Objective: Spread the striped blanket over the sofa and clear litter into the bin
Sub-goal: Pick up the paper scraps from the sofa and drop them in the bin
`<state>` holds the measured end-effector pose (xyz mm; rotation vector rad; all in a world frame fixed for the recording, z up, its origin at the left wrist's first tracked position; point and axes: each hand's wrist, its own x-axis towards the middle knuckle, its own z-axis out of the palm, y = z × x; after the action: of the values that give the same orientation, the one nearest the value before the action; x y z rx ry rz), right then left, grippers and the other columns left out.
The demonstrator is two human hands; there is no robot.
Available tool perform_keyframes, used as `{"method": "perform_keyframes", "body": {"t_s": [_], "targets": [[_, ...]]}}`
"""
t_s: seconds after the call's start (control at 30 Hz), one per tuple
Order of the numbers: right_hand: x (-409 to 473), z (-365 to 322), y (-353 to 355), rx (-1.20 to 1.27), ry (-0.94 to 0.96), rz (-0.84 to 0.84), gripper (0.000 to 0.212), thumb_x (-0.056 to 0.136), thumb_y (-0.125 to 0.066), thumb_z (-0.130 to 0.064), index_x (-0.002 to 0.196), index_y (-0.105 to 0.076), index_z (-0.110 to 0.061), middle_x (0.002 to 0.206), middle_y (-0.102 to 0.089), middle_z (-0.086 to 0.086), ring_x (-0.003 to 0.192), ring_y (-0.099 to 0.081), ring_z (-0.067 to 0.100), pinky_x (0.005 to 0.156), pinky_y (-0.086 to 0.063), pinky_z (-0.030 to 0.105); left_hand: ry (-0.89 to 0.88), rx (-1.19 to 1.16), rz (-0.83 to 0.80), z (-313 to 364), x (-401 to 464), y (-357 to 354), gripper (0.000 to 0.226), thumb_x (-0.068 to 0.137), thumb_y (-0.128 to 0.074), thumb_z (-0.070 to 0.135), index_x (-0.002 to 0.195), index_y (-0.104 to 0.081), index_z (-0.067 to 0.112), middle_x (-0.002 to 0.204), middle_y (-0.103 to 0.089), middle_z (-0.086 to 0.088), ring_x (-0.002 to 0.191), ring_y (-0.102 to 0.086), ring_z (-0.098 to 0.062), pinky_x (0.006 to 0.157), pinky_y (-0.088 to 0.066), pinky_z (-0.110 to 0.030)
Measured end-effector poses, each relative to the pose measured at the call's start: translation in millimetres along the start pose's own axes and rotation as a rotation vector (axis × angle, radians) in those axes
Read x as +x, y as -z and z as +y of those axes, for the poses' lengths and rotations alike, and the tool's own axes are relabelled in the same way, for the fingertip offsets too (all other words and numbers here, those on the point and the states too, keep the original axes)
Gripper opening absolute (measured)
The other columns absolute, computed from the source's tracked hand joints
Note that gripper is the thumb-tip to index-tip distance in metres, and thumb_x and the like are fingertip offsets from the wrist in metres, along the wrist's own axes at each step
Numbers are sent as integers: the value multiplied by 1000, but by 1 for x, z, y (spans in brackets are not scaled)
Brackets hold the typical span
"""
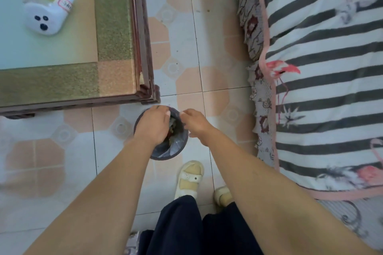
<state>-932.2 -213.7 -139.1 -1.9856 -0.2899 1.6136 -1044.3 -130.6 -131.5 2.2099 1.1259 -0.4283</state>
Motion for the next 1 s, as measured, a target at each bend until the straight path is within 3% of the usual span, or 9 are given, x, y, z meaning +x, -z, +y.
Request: {"method": "perform_keyframes", "body": {"t_s": [0.13,0.37,0.47,0.53,0.63,0.7,0.8,0.9,1.0], "targets": [[-28,-13,43,-6,46,48,15,94,-46,-21,88,-54,-10,91,-59,11,82,-52,24,72,-40,33,-115,45,6,55,5,32,28,100,-31,25,80,-46,13,85,-58,-11,84,-56,-32,72,-44,-39],[-86,-44,152,107,142,236,18,94,-47,-10,78,-54,-8,71,-59,10,55,-50,15,43,-39,14,-317,77,34,187,17,79,27,99,-34,26,82,-49,12,90,-60,-12,88,-54,-33,73,-43,-38],[-109,-40,201,118,164,319,17,94,-46,-11,82,-58,-6,76,-62,13,64,-55,21,59,-45,25,-379,86,36,246,14,81,27,98,-36,25,73,-38,15,82,-58,-15,84,-55,-36,69,-43,-39],[-119,-29,229,116,174,359,17,93,-47,-11,90,-62,-3,80,-64,14,70,-58,22,68,-49,34,-412,106,30,277,12,76,26,99,-36,24,76,-42,14,81,-58,-14,84,-56,-37,66,-39,-36],[-136,-3,271,158,163,419,17,92,-48,-11,87,-63,-4,81,-67,16,72,-60,23,79,-53,42,-493,106,-2,322,6,57,25,98,-39,21,101,-61,9,101,-66,-17,95,-59,-36,73,-41,-36],[-147,15,298,157,152,471,18,90,-49,-11,85,-65,-3,82,-70,16,72,-62,23,77,-52,42,-515,107,-38,349,1,45,27,97,-40,19,111,-62,9,110,-65,-15,102,-59,-36,81,-46,-38],[-169,48,344,154,132,511,18,90,-48,-14,88,-64,-6,81,-72,11,68,-62,19,72,-51,37,-552,145,-81,398,-3,23,24,97,-39,18,100,-61,9,105,-64,-13,100,-58,-33,82,-48,-41],[-192,72,386,192,137,558,17,90,-48,-14,87,-63,-7,77,-69,7,74,-65,23,78,-55,44,-579,187,-96,446,-9,8,21,95,-39,17,94,-59,10,99,-64,-11,94,-58,-31,79,-48,-41],[-218,89,428,214,140,623,16,89,-48,-13,86,-63,-10,79,-69,6,86,-67,28,83,-56,47,-633,217,-88,496,-16,-5,25,94,-41,17,103,-63,10,108,-65,-10,101,-58,-31,84,-48,-41]]}}
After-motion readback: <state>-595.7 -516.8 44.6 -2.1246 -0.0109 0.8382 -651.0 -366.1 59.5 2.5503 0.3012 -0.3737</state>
